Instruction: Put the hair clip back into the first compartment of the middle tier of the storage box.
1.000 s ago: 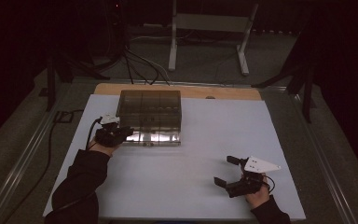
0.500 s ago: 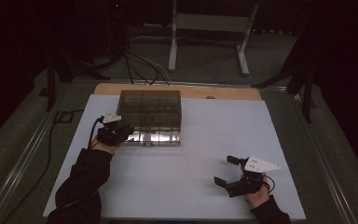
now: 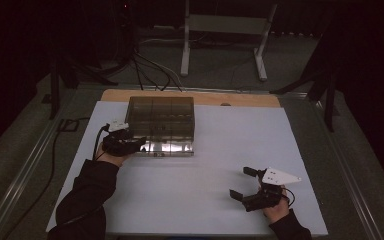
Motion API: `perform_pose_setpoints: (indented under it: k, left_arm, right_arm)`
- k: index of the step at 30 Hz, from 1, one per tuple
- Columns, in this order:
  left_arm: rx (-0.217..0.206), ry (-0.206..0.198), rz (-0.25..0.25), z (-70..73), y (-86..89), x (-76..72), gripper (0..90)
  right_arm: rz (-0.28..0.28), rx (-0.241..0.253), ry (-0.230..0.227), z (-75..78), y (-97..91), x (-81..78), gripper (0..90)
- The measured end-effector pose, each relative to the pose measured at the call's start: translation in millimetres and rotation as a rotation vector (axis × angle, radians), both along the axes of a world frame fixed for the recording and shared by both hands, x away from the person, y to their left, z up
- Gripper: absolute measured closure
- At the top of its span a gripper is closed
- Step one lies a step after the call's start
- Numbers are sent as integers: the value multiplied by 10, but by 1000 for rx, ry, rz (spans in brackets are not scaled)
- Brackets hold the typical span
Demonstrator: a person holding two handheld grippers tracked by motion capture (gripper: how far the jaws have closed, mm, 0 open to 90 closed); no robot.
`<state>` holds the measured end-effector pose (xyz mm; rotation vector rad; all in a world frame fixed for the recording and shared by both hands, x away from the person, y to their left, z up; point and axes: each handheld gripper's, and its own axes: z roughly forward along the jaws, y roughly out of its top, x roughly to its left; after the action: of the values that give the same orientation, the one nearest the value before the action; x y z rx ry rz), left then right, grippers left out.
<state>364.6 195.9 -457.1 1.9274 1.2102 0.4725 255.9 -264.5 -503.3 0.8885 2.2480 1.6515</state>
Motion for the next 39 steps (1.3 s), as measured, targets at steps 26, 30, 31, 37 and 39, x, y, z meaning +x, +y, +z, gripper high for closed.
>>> perform_pose_setpoints:
  k: [26,30,31,37,39]
  left_arm:
    - [-63,2,-40,200,-198,-54,97]
    - [-63,1,-88,234,-256,-59,55]
    - [-63,1,-88,234,-256,-59,40]
    - [-80,-16,-149,299,-338,-82,5]
    - [-82,-27,-159,314,-363,-81,5]
  right_arm:
    - [-8,14,16,-35,-51,32,0]
    - [-14,16,13,-27,-66,20,0]
    - [-14,16,13,-27,-66,20,0]
    - [-16,17,17,-34,-72,22,0]
    - [-13,15,17,-36,-75,28,0]
